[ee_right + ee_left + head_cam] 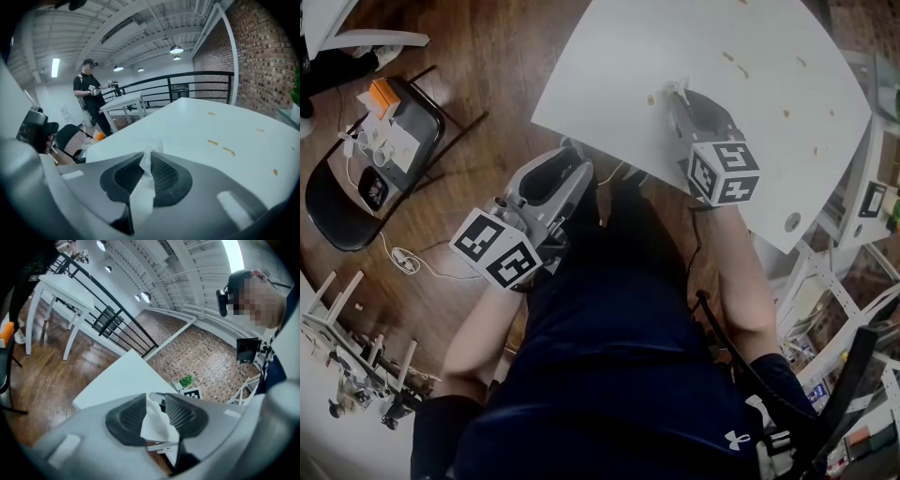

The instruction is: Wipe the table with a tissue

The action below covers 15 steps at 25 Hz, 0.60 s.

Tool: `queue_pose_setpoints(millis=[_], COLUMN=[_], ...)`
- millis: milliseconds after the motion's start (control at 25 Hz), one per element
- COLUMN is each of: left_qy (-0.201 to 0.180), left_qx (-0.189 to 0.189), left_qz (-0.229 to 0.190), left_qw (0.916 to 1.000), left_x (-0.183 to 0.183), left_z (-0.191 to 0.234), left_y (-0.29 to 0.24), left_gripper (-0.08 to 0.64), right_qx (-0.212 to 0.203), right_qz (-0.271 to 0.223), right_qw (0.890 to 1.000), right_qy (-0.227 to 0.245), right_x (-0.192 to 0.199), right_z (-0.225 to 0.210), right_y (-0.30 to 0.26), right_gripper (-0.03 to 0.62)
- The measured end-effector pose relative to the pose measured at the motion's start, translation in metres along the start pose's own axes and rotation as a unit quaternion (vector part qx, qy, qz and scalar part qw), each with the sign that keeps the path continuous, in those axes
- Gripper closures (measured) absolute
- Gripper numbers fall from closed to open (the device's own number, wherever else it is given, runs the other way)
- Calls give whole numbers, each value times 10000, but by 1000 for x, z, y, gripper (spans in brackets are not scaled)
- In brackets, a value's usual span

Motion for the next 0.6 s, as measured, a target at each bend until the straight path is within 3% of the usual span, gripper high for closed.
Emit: queue_pose_setpoints(millis=[120,240,360,600], left_qy=[-267,-278,-241,-153], left_qx=[124,173,179,70], left_qz=[112,123,123,130], left_qw=[9995,9994,9995,9998], left_x=[1,2,4,6], left_z=[-4,-6,-7,0], left_y=[-6,-12,-14,-7], left_gripper=[433,433,433,433], right_qx=[-456,-641,-741,-781], right_qz=[-22,649,1340,1912], right_qw=[9987,9933,9802,9566], right_qy=[217,713,1254,2054], right_x=[-5,1,6,7], right_z=[11,17,25,40], right_y=[4,4,2,-3], right_gripper=[543,543,543,543])
Point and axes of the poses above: the fingertips, and each gripper's own axes: y backward along the fingers, z to its left, x out of its underside, the point moved 10 cm from there along y, backward along the fingers, and after that the axes turned 11 degrees about -z, right-handed, at the moved point
